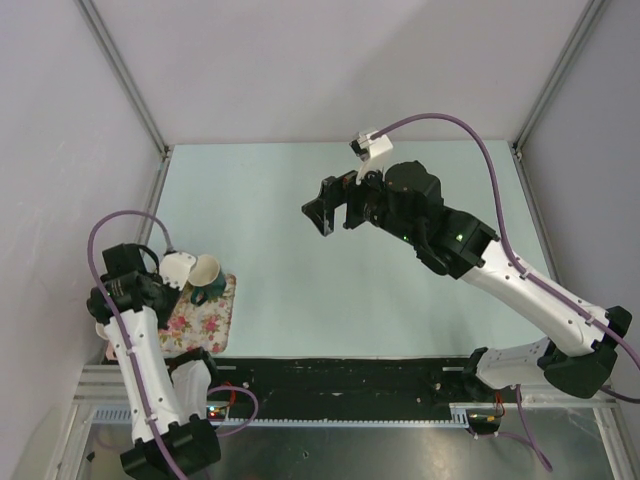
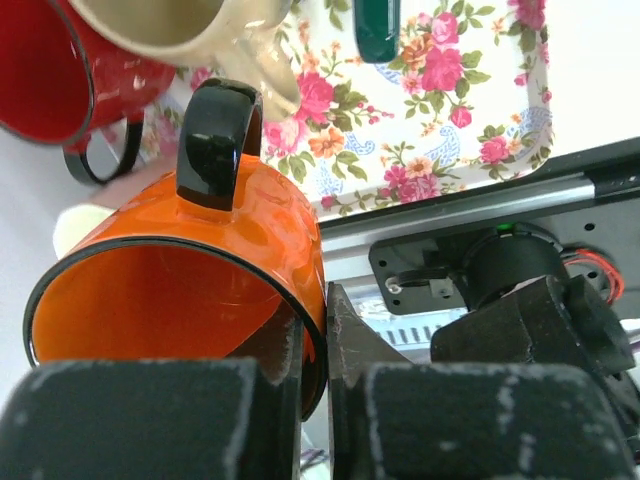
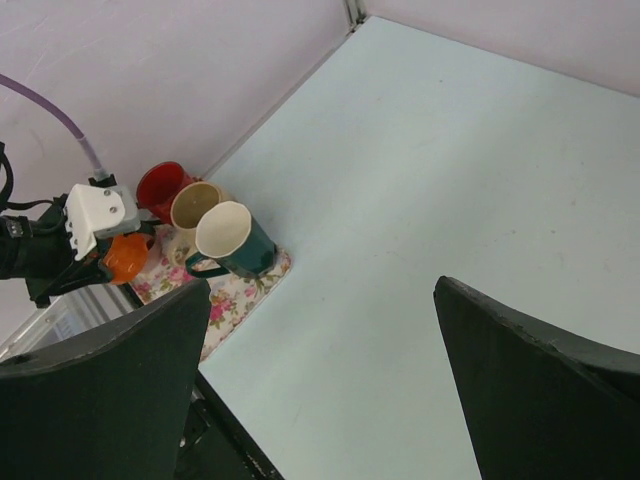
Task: Turn the mug right side up
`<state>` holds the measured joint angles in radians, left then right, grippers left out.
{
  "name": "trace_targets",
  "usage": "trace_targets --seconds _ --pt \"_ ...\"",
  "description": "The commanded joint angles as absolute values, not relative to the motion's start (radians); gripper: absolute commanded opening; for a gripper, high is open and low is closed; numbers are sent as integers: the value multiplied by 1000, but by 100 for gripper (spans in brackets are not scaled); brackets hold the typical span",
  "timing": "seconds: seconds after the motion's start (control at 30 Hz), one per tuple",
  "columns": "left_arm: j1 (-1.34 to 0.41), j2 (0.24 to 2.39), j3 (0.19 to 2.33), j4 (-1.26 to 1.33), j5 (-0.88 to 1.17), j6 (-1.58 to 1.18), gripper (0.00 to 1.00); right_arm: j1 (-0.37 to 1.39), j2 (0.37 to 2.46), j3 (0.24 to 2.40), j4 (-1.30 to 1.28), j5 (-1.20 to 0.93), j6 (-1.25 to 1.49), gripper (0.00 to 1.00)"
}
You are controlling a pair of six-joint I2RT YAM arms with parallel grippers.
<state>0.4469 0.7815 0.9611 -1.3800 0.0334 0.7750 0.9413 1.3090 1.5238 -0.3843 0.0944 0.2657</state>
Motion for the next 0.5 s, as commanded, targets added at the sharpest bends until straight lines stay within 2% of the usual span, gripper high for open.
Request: trace_targets --seconds 0.0,0.3,0.47 --pt "453 777 1003 -1586 116 1059 0 946 1274 1521 -360 128 238 100" --pt "446 787 879 -1609 74 1224 0 946 1284 1521 -362 128 217 99" --pt "342 766 947 -1610 155 1131 0 946 1291 1520 -378 144 211 99"
